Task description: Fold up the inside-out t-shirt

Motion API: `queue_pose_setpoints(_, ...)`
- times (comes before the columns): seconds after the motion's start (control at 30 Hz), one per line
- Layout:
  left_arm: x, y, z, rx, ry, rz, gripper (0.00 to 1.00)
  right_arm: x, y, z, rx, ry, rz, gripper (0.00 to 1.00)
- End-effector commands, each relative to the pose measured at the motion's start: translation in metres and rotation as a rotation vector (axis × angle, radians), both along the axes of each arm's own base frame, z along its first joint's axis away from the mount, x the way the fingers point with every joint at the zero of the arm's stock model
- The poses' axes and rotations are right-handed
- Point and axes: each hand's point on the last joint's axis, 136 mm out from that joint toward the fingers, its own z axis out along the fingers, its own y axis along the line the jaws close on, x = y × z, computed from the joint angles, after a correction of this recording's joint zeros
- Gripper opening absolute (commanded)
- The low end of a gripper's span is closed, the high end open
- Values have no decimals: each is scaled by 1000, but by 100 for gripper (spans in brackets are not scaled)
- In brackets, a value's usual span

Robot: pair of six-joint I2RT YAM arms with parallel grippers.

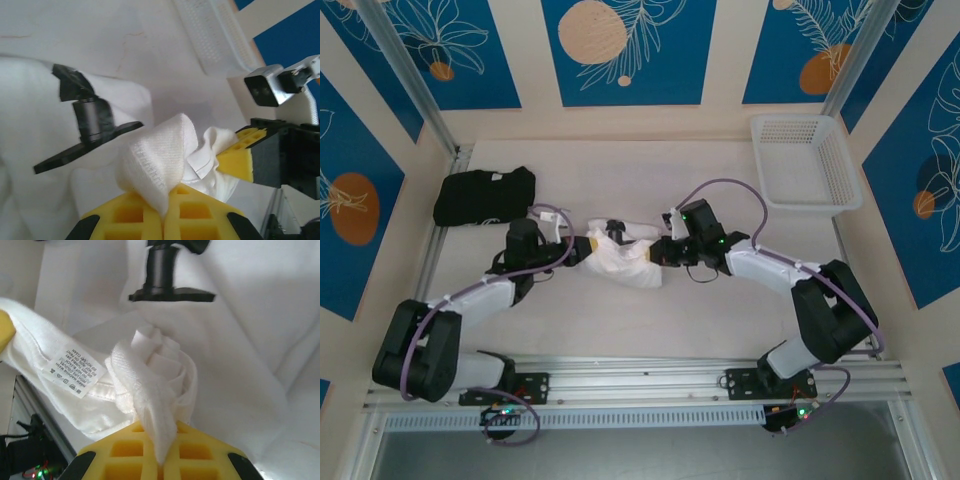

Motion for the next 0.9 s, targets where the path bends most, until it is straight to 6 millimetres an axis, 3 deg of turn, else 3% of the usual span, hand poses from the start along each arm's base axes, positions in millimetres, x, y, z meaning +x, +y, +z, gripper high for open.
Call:
queue_pose_setpoints(0.0,25,5,-1,88,-34,37,0,25,-4,3,-22,3,-48,1)
queue_pose_setpoints(0.17,67,8,-19,147,-19,77,0,62,-10,-8,-50,18,-64,5)
queue_pose_setpoints(0.33,110,13,-56,177,58,125,3,101,-16,-35,-82,75,-92,11)
queue_pose_setpoints(0.53,155,19,-84,124,101,200,20,147,-9,-66,-90,145,-78,24)
queue_pose_setpoints(0.7,168,26,-86,105,107,224,33,158,-15,-71,-150,151,-71,35)
queue_pose_setpoints(0.87,158,40,-70,154,84,250,47,159,-27,-36,-108,88,-67,44)
